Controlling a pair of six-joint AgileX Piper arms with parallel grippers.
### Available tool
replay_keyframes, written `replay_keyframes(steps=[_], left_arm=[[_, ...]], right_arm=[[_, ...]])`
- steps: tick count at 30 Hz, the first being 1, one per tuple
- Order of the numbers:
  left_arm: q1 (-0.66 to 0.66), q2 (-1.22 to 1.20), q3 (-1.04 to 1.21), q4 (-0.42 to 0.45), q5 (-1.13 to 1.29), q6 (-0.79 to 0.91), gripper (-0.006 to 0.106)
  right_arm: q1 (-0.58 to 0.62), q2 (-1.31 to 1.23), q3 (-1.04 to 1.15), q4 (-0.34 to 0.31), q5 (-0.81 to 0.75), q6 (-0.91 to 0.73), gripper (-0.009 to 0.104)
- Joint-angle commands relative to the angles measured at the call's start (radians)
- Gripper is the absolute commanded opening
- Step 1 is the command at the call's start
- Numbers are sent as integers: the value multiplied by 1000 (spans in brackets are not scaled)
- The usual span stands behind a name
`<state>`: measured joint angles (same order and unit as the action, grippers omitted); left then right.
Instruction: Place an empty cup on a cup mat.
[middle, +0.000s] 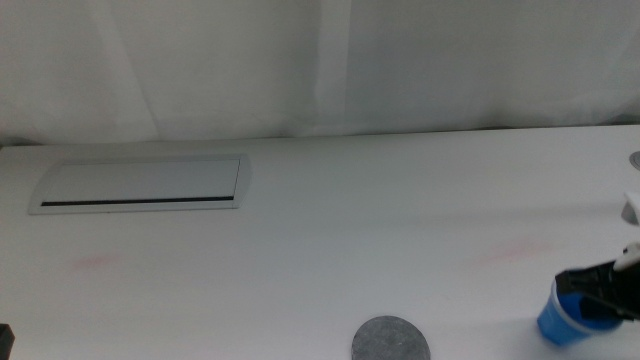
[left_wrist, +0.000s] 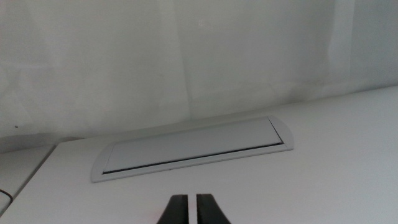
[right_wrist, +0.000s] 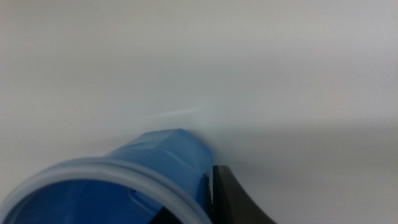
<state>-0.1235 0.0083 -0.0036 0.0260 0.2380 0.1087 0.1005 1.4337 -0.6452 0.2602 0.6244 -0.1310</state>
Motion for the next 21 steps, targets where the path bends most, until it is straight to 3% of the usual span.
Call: replay_keyframes(steps=[1, 10, 18, 21], left_arm=[[-6, -22, 18, -9, 2, -3, -3], [-6, -22, 18, -9, 2, -3, -3], [-6, -22, 18, -9, 7, -3, -3], [-6, -22, 18, -9, 27, -3, -3]], right_arm=[[1, -25, -58, -5, 30, -6, -3], [56, -67, -413, 80, 248, -8, -3], [356, -8, -469, 79, 262, 106, -3], [471, 49, -469, 27, 250, 166, -3]])
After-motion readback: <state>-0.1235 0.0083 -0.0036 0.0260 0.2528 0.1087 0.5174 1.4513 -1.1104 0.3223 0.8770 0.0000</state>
